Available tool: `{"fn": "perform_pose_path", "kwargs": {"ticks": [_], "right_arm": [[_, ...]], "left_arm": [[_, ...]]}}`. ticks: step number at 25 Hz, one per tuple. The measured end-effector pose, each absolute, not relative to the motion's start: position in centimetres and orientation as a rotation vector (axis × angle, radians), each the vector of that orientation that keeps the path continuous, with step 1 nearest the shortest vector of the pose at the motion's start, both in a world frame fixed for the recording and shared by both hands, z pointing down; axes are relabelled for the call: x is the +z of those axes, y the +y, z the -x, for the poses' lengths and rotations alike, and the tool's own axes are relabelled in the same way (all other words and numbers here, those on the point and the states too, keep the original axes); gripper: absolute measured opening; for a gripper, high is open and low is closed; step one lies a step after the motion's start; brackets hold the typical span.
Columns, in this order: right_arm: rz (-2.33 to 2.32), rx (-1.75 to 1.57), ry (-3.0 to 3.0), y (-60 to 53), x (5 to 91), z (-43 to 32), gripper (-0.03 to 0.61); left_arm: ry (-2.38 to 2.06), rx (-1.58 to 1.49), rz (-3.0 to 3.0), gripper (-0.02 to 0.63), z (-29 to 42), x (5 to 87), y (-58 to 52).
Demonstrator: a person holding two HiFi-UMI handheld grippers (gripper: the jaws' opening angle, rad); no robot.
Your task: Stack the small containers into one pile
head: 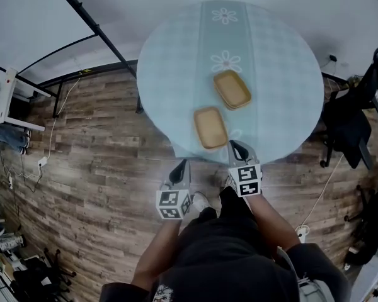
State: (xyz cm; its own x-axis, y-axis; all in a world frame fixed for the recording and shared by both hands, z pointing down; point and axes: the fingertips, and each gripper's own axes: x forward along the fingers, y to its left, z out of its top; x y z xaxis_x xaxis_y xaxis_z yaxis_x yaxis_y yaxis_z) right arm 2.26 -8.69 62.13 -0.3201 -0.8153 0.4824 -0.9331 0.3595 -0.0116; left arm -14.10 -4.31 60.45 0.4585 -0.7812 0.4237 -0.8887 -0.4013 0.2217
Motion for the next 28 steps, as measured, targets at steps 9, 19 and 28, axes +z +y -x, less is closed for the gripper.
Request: {"fn": "perform_pose_path", "kwargs": {"ticks": [9, 19, 28], "right_arm": [[-1.511, 0.421, -2.256, -7.1, 63.1, 0.1, 0.175], [-1.462, 0.492, -2.242, -6.8, 66.3, 3.3, 0.514], [-1.468, 0.569, -2.151, -8.7, 69.7, 3.6, 0.574]], "left_arm": [[-1.376, 0.360, -2.292, 0.005, 15.9, 61.9, -2.3], [-1.369, 0.365, -2.278, 0.005, 17.5, 62.8, -0.8], [-1.381, 0.379, -2.250, 0.005, 19.2, 63.9, 0.4]]}}
